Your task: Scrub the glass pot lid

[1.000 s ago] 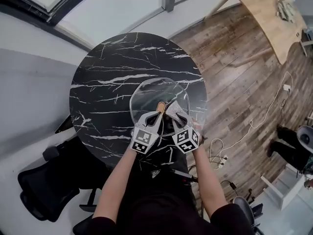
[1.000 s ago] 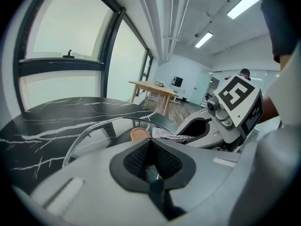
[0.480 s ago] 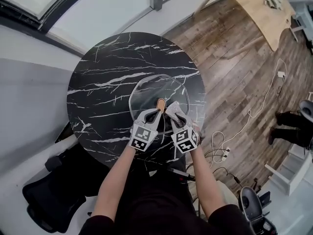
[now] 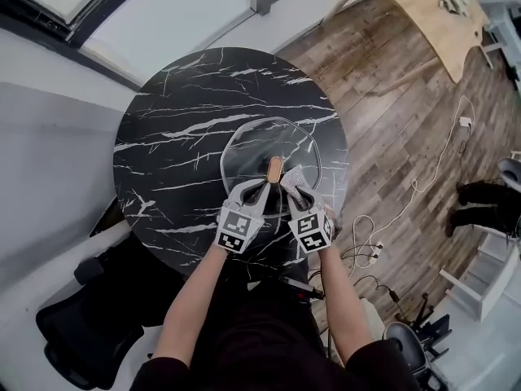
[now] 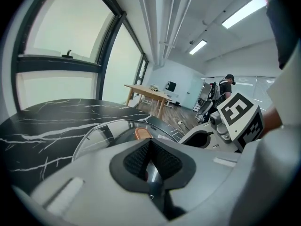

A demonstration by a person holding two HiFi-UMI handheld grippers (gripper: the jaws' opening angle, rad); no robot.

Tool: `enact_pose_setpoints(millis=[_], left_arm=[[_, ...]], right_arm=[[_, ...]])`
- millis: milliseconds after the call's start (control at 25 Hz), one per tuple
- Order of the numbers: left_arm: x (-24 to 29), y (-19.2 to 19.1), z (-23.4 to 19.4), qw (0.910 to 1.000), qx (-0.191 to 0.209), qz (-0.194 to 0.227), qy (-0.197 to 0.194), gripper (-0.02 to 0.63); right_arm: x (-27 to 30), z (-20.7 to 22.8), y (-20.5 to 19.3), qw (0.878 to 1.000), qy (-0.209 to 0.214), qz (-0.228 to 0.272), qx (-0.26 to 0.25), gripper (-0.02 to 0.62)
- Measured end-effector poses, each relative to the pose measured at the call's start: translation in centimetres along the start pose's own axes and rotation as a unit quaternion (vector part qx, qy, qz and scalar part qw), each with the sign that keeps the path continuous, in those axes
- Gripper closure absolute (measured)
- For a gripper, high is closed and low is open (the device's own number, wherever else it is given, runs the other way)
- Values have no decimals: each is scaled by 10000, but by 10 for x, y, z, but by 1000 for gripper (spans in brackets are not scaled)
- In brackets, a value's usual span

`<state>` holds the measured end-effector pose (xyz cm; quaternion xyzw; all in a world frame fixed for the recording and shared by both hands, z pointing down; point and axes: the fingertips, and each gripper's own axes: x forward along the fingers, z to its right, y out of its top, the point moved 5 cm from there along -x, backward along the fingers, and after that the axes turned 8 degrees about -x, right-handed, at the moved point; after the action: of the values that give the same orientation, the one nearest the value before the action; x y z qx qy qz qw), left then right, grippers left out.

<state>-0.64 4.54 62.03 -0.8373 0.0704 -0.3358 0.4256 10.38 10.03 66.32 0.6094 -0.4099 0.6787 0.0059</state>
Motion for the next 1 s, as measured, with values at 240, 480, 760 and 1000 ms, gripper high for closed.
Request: enact_pose_setpoints(millis=[240,480,760,1000], left_arm=[[-19,0,-9,10000,1,73,37,603],[-42,0,-18,9998,17,200,91,603],[-66,1,-26,9993,-46,349,147,603],[-87,-3,-30,9990,-81,406,174,603]], right_arm=[[0,-14,3,9991,-236,-181,-299,520],[2,-27,10,9982,-282,-314,-418,518],[7,-54,21,9983,-220,-376,-393,519],[18,-80,35,9986,-195,-264,-404,518]])
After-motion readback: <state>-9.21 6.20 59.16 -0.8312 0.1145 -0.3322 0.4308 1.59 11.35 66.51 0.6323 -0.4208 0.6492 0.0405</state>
